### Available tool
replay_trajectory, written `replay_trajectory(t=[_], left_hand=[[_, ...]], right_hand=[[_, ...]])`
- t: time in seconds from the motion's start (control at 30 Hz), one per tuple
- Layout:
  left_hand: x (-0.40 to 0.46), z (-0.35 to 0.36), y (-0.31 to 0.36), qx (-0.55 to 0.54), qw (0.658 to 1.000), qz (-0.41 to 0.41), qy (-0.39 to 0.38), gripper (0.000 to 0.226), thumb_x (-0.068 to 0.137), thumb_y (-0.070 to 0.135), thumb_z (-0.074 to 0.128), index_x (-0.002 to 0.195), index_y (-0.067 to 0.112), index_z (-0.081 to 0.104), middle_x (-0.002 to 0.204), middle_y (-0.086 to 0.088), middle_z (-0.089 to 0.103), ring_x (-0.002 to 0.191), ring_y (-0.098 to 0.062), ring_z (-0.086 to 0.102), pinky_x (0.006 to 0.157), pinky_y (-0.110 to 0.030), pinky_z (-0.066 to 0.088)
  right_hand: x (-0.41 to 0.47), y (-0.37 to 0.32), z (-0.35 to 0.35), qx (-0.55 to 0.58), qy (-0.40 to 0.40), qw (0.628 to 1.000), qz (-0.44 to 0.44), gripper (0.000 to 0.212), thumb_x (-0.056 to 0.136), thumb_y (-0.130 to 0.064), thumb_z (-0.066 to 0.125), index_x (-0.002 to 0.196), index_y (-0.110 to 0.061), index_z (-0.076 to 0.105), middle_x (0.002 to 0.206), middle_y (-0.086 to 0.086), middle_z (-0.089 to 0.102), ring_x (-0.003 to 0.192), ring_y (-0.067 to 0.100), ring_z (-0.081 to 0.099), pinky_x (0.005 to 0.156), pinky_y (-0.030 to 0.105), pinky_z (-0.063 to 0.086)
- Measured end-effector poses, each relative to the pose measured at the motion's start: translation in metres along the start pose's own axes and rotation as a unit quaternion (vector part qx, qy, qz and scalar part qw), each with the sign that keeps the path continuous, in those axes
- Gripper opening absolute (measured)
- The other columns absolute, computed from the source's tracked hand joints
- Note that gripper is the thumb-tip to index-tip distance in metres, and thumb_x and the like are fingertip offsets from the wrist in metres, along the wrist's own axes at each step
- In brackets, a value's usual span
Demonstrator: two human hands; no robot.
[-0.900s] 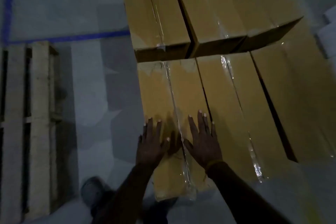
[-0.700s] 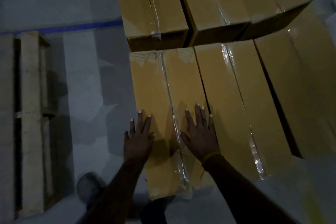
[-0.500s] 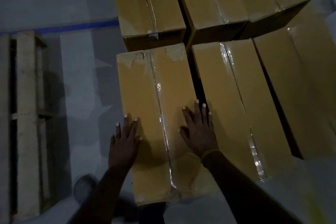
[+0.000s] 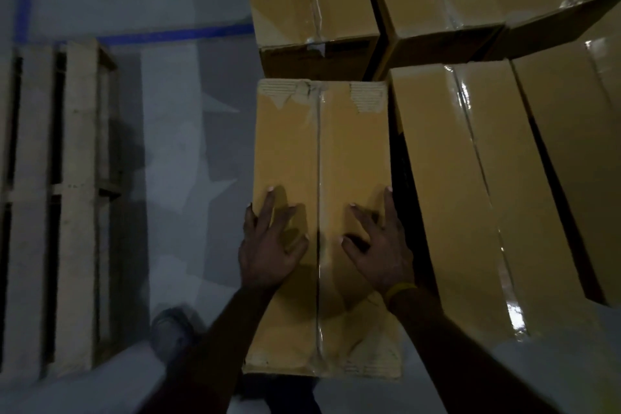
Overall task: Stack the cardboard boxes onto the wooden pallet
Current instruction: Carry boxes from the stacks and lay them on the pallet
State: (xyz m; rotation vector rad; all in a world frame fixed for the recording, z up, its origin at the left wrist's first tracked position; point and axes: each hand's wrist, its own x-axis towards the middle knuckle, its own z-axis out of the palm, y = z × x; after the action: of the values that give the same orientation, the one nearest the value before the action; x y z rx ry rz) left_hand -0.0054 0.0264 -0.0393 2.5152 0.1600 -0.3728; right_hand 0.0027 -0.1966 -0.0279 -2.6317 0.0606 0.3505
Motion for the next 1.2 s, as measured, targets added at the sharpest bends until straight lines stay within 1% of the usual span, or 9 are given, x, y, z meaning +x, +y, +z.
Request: replay_trajectory(t=[0.17,0.3,0.4,0.5,0.63,0.73,1.0,1.1,1.2], left_hand=[[-0.029,-0.008,-0.010,0.032,0.999,-0.028,0.015,0.067,0.076,0.078,0.043,0.135,0.048,0.052,0.165,0.018,0.007,0.147,-0.038,0.010,0.096,-0.063,0.045],[-0.069,-0.029,-0.024,0.049,0.997,-0.059,0.026,0.063,0.077,0.080,0.042,0.131,0.051,0.055,0.164,0.015,0.013,0.146,-0.037,0.014,0.098,-0.064,0.039],[-0.105,-0.053,-0.047,0.054,0.994,-0.084,0.046,0.059,0.077,0.080,0.046,0.128,0.052,0.056,0.163,0.014,0.018,0.145,-0.037,0.017,0.096,-0.063,0.041],[-0.144,-0.081,-0.079,0.051,0.991,-0.109,0.065,0.061,0.077,0.081,0.044,0.129,0.052,0.056,0.163,0.014,0.019,0.145,-0.038,0.016,0.096,-0.065,0.041],[-0.199,-0.122,-0.137,0.032,0.986,-0.124,0.107,0.061,0.077,0.080,0.046,0.128,0.049,0.059,0.163,0.013,0.021,0.145,-0.042,0.019,0.094,-0.065,0.042],[-0.248,-0.158,-0.189,0.028,0.981,-0.140,0.134,0.064,0.076,0.082,0.043,0.127,0.048,0.060,0.162,0.012,0.023,0.143,-0.043,0.023,0.094,-0.063,0.044],[-0.372,-0.272,-0.317,0.047,0.971,-0.187,0.145,0.066,0.076,0.086,0.038,0.126,0.049,0.061,0.162,0.013,0.021,0.140,-0.037,0.026,0.093,-0.055,0.046],[-0.394,-0.315,-0.355,0.059,0.968,-0.207,0.129,0.068,0.075,0.085,0.035,0.131,0.052,0.055,0.163,0.016,0.013,0.144,-0.034,0.015,0.098,-0.052,0.042],[-0.405,-0.353,-0.392,0.066,0.963,-0.220,0.139,0.069,0.075,0.085,0.033,0.133,0.053,0.053,0.163,0.017,0.010,0.145,-0.034,0.014,0.100,-0.050,0.041]], right_hand=[[-0.020,-0.038,0.010,0.022,-0.010,0.995,0.097,0.069,0.081,-0.056,0.072,0.143,-0.052,0.044,0.164,0.000,-0.021,0.148,0.036,0.015,0.105,0.050,0.041],[-0.050,-0.079,0.016,-0.019,-0.026,0.994,0.109,0.072,0.078,-0.063,0.070,0.144,-0.054,0.041,0.165,0.005,-0.015,0.147,0.039,0.015,0.110,0.058,0.034],[-0.080,-0.113,0.021,-0.044,-0.034,0.996,0.065,0.070,0.076,-0.065,0.070,0.141,-0.053,0.045,0.165,0.005,-0.009,0.145,0.040,0.018,0.109,0.061,0.033],[-0.112,-0.152,0.033,-0.083,-0.073,0.994,0.013,0.069,0.079,-0.066,0.065,0.142,-0.057,0.039,0.164,0.001,-0.011,0.143,0.041,0.019,0.111,0.059,0.031],[-0.156,-0.220,0.060,-0.094,-0.080,0.992,-0.037,0.068,0.079,-0.066,0.064,0.142,-0.058,0.039,0.164,-0.002,-0.010,0.140,0.041,0.023,0.110,0.058,0.034],[-0.195,-0.279,0.085,-0.096,-0.093,0.989,-0.066,0.068,0.080,-0.065,0.064,0.142,-0.058,0.038,0.163,-0.004,-0.011,0.142,0.041,0.020,0.112,0.058,0.030],[-0.303,-0.446,0.146,-0.101,-0.106,0.983,-0.112,0.065,0.081,-0.069,0.061,0.141,-0.059,0.038,0.163,-0.005,-0.009,0.143,0.038,0.017,0.113,0.057,0.030],[-0.321,-0.502,0.163,-0.103,-0.111,0.981,-0.122,0.066,0.081,-0.069,0.060,0.142,-0.058,0.037,0.163,-0.005,-0.009,0.144,0.036,0.017,0.113,0.055,0.028],[-0.328,-0.554,0.181,-0.096,-0.103,0.981,-0.136,0.065,0.080,-0.068,0.062,0.141,-0.059,0.040,0.163,-0.005,-0.006,0.143,0.034,0.019,0.112,0.055,0.031]])
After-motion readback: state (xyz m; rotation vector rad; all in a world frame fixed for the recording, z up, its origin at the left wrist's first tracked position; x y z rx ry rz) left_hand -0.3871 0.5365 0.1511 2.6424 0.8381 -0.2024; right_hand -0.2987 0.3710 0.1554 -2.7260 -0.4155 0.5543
